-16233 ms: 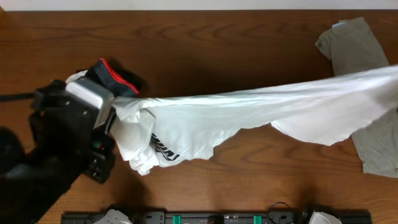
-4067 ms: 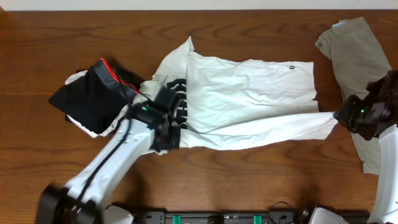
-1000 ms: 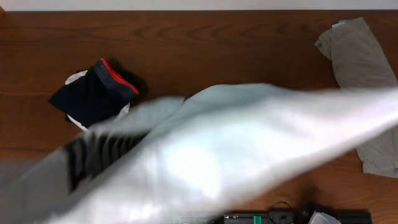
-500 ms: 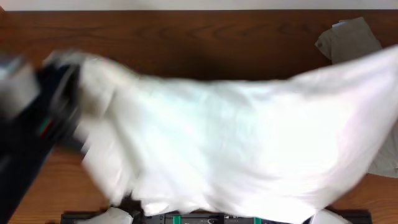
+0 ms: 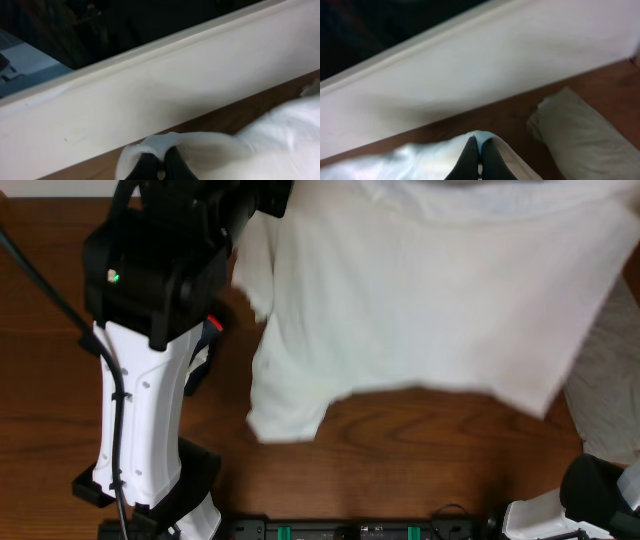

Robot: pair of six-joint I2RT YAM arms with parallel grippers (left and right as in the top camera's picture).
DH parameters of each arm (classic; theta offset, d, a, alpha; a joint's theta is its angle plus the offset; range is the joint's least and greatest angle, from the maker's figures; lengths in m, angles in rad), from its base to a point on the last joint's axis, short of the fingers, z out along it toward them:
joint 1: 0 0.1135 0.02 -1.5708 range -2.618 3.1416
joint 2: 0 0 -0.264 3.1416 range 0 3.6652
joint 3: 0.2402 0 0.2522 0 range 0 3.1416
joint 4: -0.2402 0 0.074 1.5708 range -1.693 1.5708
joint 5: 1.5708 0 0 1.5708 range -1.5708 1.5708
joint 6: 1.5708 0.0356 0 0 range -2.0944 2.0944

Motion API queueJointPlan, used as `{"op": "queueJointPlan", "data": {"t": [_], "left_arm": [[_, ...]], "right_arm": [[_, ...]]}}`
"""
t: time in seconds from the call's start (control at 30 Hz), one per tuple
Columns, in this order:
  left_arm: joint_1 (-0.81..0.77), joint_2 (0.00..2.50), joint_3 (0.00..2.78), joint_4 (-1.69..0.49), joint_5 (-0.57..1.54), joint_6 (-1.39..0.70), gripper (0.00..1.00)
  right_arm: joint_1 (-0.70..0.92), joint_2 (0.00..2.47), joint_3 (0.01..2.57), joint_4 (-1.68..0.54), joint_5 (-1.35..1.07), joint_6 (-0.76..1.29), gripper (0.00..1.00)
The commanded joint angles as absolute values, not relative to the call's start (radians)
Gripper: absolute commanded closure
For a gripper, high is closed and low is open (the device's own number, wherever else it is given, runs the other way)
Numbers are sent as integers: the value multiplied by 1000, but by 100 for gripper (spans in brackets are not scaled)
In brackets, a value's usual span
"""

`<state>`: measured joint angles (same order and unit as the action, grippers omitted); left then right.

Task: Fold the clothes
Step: 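Lower the T-shirt onto the table center and release both grippers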

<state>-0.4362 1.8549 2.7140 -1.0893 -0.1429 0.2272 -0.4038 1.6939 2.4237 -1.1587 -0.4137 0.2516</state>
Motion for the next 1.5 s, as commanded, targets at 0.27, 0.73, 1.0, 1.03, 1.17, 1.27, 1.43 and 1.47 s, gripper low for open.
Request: {"op": "queueJointPlan", "data": {"t": [0.27, 0.73, 1.0, 1.03, 1.17, 1.27, 1.43, 1.47], "left_arm": [[-541, 1504, 2773, -1237, -177, 233, 94], [-569, 1281, 2772, -1362, -188, 174, 94], [-567, 1467, 2752, -1328, -432, 235, 94], [-562, 1504, 2752, -1312, -442, 246, 94], [-479, 1689, 2752, -1172, -442, 303, 94], [-414, 1820, 2752, -997, -439, 366, 94], [-369, 1873, 2753, -749, -312, 376, 94], [-369, 1863, 2756, -721, -294, 396, 93]], "right_arm": [[-590, 1393, 2440, -1285, -472, 210, 99], [-591, 1280, 2440, -1353, -462, 226, 99], [-569, 1444, 2440, -1324, -582, 251, 99], [-561, 1472, 2440, -1313, -593, 258, 99], [-511, 1610, 2440, -1188, -612, 293, 99], [-496, 1702, 2440, -1017, -684, 315, 99], [-518, 1788, 2440, -711, -823, 467, 99], [-530, 1792, 2440, -663, -852, 501, 99]]}}
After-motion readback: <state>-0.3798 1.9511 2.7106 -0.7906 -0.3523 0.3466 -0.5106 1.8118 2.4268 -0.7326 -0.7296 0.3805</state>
